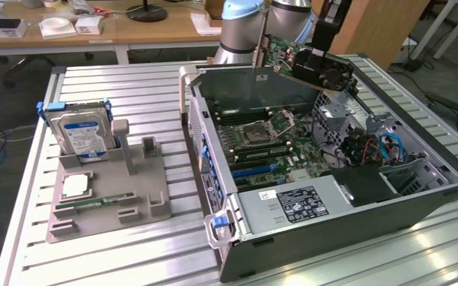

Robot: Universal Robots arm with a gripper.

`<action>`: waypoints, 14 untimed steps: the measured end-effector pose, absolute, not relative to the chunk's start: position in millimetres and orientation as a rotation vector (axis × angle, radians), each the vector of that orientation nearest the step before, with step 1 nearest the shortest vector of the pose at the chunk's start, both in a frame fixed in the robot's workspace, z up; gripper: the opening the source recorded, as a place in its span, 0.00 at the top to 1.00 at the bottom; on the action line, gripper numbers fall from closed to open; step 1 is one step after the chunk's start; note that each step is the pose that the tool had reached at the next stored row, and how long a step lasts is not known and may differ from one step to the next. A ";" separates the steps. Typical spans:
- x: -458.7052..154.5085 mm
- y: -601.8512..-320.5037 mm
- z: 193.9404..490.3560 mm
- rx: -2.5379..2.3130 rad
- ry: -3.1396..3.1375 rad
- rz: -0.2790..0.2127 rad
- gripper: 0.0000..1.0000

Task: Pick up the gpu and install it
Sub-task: 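Insert the gpu into the slot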

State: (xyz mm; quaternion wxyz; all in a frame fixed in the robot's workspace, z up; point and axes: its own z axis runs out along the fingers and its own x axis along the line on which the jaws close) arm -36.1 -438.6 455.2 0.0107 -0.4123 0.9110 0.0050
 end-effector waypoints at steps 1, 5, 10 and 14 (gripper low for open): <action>-36.1 -438.6 455.1 -1.307 2.833 0.016 0.74; -36.1 -438.6 455.1 -1.392 2.793 0.017 0.74; -36.1 -438.6 455.0 -1.493 2.740 0.018 0.74; -36.1 -438.6 455.0 -1.573 2.696 0.019 0.74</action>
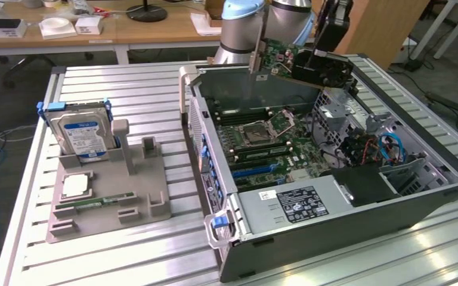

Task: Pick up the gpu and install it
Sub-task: 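Insert the gpu into the slot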

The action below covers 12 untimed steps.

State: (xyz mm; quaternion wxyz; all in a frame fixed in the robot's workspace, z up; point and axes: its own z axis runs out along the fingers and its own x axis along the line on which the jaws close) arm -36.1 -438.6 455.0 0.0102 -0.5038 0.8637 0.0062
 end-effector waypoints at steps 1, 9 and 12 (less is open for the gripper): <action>-36.1 -438.6 455.0 -1.590 2.686 0.020 0.74; -36.1 -438.6 454.9 -1.738 2.593 0.022 0.74; -36.1 -438.6 454.9 -1.791 2.557 0.023 0.74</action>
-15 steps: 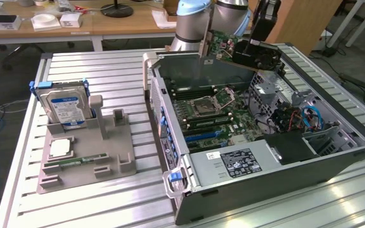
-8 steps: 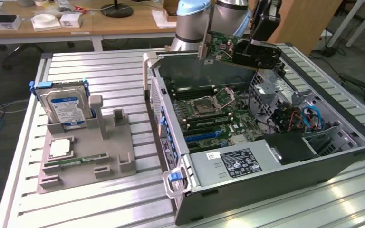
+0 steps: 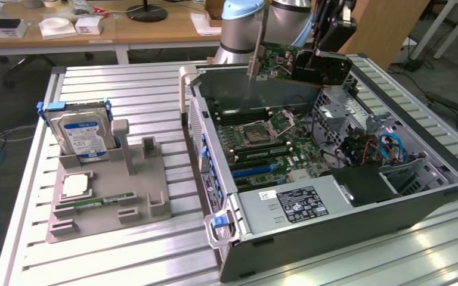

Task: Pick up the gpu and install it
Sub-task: 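Insert the gpu into the slot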

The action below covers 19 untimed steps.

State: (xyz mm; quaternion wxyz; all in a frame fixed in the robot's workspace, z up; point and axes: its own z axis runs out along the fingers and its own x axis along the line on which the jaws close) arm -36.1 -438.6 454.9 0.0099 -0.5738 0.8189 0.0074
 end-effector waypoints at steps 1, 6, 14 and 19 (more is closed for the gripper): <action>-36.1 -438.6 454.9 -1.809 2.544 0.023 0.74; -36.1 -438.6 454.9 -1.899 2.479 0.025 0.74; -36.2 -438.9 452.9 -2.090 2.321 0.027 0.74; -36.7 -438.9 451.5 -2.139 2.277 0.028 0.74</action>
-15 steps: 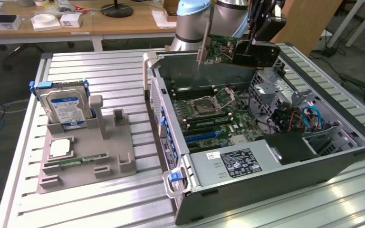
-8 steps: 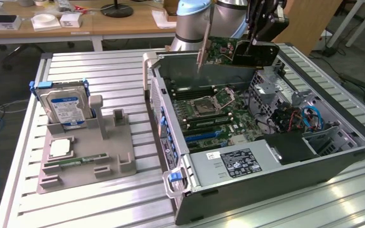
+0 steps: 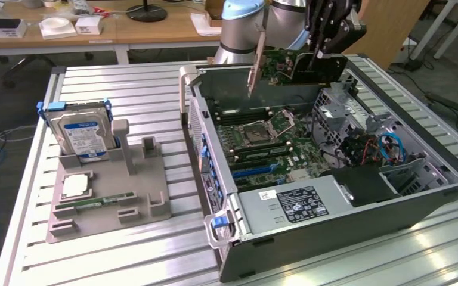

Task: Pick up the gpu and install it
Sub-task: 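Insert the gpu into the slot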

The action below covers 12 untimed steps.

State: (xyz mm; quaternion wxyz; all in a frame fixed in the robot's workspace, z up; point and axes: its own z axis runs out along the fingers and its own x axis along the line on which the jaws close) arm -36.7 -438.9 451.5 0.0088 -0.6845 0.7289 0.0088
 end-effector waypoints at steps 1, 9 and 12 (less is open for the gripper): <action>-36.8 -438.9 451.1 -2.152 2.265 0.028 0.74; -36.8 -438.9 444.1 -2.169 2.248 0.028 0.74; -36.8 -438.9 440.8 -2.173 2.245 0.028 0.74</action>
